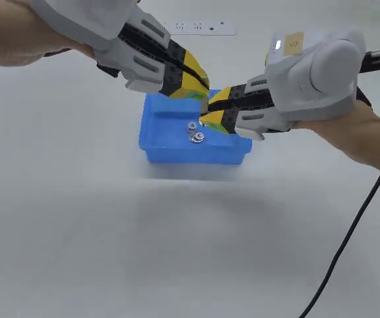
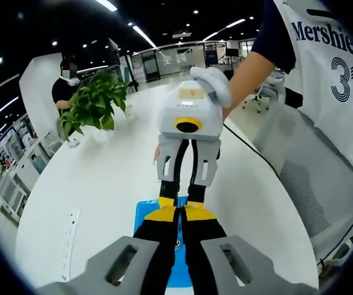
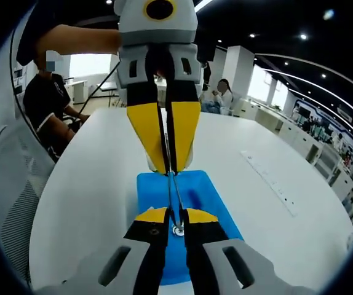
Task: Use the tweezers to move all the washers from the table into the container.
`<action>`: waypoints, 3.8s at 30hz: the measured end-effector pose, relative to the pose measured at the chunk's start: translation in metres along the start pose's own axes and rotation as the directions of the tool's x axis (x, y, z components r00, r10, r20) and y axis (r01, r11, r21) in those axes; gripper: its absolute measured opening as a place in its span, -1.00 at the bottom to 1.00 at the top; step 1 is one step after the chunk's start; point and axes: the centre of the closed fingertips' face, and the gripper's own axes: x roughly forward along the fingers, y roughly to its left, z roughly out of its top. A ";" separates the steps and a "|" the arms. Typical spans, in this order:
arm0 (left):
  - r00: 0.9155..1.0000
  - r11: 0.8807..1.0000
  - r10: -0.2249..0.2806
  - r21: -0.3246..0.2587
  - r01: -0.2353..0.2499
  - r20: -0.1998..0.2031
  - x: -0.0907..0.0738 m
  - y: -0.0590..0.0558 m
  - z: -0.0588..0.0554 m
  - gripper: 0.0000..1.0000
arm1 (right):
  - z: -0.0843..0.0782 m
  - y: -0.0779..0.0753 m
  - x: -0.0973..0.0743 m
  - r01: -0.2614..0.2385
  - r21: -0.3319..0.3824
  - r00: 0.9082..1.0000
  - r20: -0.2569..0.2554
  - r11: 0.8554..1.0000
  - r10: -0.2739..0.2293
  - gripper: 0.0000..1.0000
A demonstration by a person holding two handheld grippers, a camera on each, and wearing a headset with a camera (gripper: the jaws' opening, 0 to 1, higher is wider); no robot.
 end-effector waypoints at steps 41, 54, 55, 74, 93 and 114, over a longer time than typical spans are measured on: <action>0.997 0.999 0.030 -0.029 -0.028 0.067 0.001 0.006 0.012 -0.89 | -0.005 0.002 -0.011 0.013 0.099 1.000 0.008 0.995 -0.013 -0.71; 0.988 0.998 0.059 -0.006 -0.059 0.140 -0.036 -0.022 0.053 -0.89 | 0.033 0.028 -0.049 -0.018 0.096 0.993 0.121 0.995 0.006 -0.81; 0.987 0.998 0.057 -0.004 -0.057 0.147 -0.038 -0.026 0.056 -0.89 | 0.036 0.034 -0.054 -0.023 0.089 0.991 0.130 0.996 0.011 -0.83; 0.993 0.982 0.087 -0.175 -0.072 0.080 -0.010 -0.109 -0.008 -0.89 | -0.018 0.108 -0.061 -0.091 0.041 0.990 -0.101 0.995 0.095 -0.84; 0.998 0.954 0.050 -0.295 -0.057 -0.031 0.022 -0.105 -0.094 -0.88 | -0.065 0.103 -0.011 -0.182 -0.022 0.944 -0.285 0.983 0.168 -0.84; 0.981 0.939 0.075 -0.318 -0.130 -0.180 0.035 -0.100 -0.123 -0.64 | -0.080 0.100 -0.004 -0.163 0.011 0.930 -0.333 0.987 0.157 -0.76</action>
